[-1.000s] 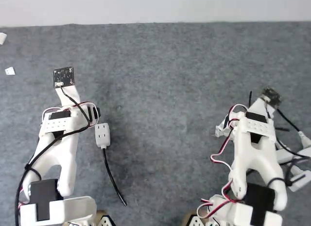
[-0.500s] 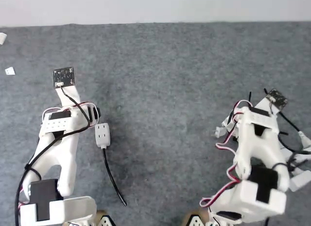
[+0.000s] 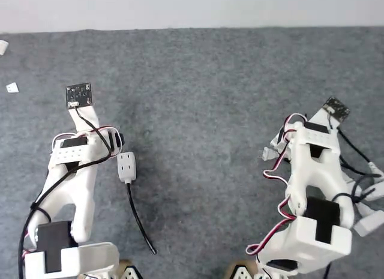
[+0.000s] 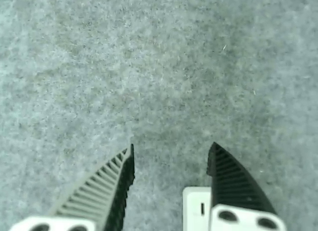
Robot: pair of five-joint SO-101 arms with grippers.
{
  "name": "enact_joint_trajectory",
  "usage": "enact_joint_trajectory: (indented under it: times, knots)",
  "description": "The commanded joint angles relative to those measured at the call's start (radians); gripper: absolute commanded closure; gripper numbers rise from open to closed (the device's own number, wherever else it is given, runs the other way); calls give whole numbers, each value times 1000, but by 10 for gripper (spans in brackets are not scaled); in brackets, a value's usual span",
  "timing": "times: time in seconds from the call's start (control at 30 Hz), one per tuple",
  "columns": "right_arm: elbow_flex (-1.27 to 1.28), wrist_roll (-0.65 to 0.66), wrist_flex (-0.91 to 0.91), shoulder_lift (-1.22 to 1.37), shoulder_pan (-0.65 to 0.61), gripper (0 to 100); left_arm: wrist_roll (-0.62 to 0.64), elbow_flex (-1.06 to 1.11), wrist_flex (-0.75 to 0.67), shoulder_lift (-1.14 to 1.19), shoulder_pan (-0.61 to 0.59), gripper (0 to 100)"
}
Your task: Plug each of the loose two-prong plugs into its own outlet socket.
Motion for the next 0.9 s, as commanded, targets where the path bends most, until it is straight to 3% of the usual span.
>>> enact_joint_trajectory:
  times: [0.0,0.6,0.7,0.87]
  knots:
    - [-55,-2,-16,-5,-10,920,-8,-4,-20,-37,8,772]
    - [-121,5,65,101,-44,927,-8,-4,-18,-37,8,772]
    - [-121,83,61,99,-51,990,-8,-4,-20,-37,8,772]
    - [-115,144,71,54,-74,991,-8,-4,-21,-37,8,772]
